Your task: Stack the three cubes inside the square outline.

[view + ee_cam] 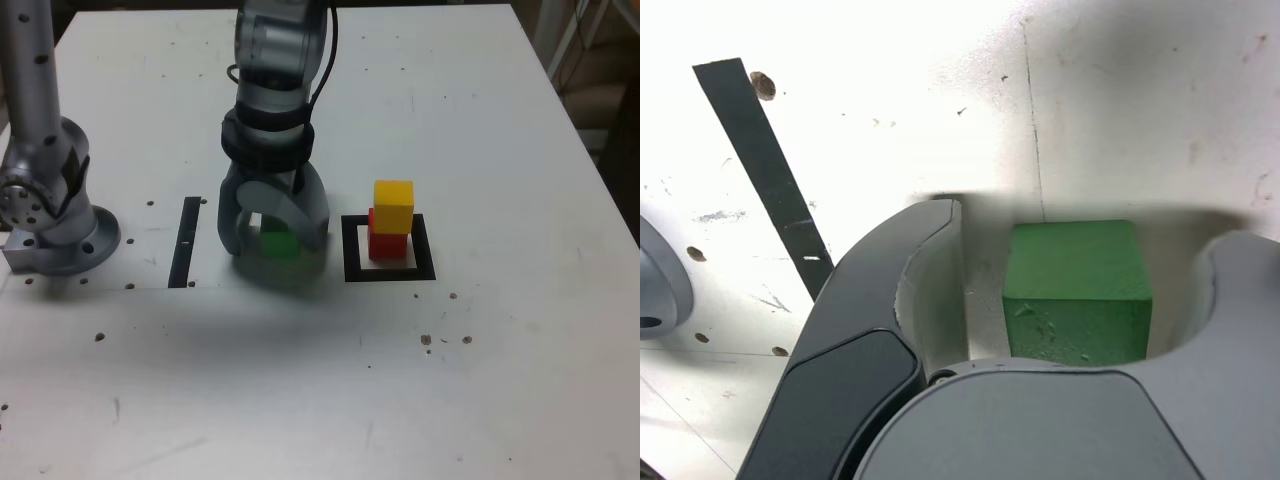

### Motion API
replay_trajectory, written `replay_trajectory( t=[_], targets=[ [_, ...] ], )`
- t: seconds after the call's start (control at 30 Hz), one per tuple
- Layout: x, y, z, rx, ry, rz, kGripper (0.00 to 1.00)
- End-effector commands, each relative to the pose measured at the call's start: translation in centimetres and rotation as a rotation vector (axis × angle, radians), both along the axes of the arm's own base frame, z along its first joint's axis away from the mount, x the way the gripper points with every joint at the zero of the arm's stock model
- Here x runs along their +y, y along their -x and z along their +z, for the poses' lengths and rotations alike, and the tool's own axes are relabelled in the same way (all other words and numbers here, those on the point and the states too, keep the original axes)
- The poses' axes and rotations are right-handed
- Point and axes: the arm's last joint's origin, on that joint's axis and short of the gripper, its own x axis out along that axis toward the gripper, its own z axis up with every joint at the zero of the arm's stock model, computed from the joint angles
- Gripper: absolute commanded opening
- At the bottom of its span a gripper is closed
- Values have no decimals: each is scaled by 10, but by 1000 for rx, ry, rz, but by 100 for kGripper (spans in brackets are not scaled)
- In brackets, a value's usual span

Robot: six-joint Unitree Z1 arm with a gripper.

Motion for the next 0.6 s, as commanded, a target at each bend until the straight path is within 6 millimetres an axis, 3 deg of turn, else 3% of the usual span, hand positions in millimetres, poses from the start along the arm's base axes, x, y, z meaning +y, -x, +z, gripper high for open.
replay_trajectory(
  t=[0.0, 0.13, 0.57],
  targets=[
    [0, -2, -1, -1, -2, 1, 39],
    [1, -2, 0, -12, -6, 0, 28],
    [1, -1, 3, -18, -8, -5, 28]
  ],
)
